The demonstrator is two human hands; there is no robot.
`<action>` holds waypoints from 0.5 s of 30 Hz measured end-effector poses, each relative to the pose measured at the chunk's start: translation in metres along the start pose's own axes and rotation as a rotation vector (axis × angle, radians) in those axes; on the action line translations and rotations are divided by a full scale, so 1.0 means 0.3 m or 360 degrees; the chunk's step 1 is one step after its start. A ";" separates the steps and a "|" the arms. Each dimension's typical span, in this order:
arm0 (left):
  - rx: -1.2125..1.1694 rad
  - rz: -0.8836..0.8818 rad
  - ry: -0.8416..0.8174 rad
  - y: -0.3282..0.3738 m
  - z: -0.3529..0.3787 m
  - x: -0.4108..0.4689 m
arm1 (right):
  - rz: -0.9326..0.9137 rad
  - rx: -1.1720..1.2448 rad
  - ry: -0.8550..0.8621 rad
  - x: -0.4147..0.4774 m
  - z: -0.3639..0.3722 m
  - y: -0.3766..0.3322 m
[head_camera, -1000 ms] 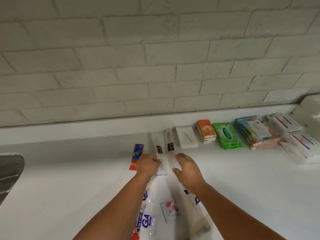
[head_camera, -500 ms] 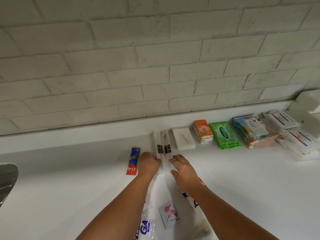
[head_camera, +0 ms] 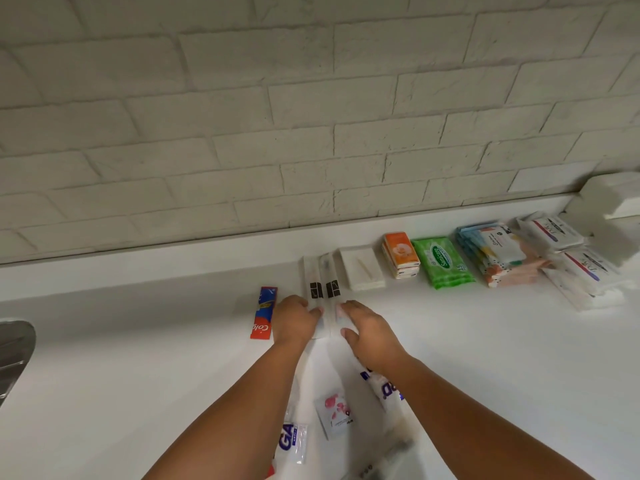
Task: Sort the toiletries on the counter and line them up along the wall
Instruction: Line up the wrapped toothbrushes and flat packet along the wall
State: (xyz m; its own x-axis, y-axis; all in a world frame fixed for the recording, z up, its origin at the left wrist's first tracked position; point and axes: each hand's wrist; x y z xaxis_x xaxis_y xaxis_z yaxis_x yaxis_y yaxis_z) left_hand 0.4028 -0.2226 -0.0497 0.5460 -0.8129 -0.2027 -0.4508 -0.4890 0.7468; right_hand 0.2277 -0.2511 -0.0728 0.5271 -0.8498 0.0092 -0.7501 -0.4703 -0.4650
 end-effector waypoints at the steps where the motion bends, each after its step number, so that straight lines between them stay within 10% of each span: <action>1: -0.0040 0.0012 0.0008 -0.009 -0.006 -0.011 | -0.0009 -0.0005 0.0037 -0.014 -0.013 0.001; 15: -0.0471 0.0407 -0.0170 -0.081 -0.045 -0.462 | -0.0257 0.0048 0.0074 -0.365 -0.138 -0.035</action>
State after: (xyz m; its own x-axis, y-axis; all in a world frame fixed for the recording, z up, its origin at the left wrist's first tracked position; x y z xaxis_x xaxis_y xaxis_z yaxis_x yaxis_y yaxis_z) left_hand 0.3476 -0.0939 -0.0313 0.3589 -0.9325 -0.0396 -0.3311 -0.1669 0.9287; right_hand 0.1614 -0.1629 -0.0322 0.6202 -0.7742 0.1267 -0.6443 -0.5948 -0.4807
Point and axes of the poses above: each hand's wrist, its own x-axis towards the middle knuckle, its own z-axis out of the palm, y = z × x, and after that the axes turned 12 degrees about -x, right-handed
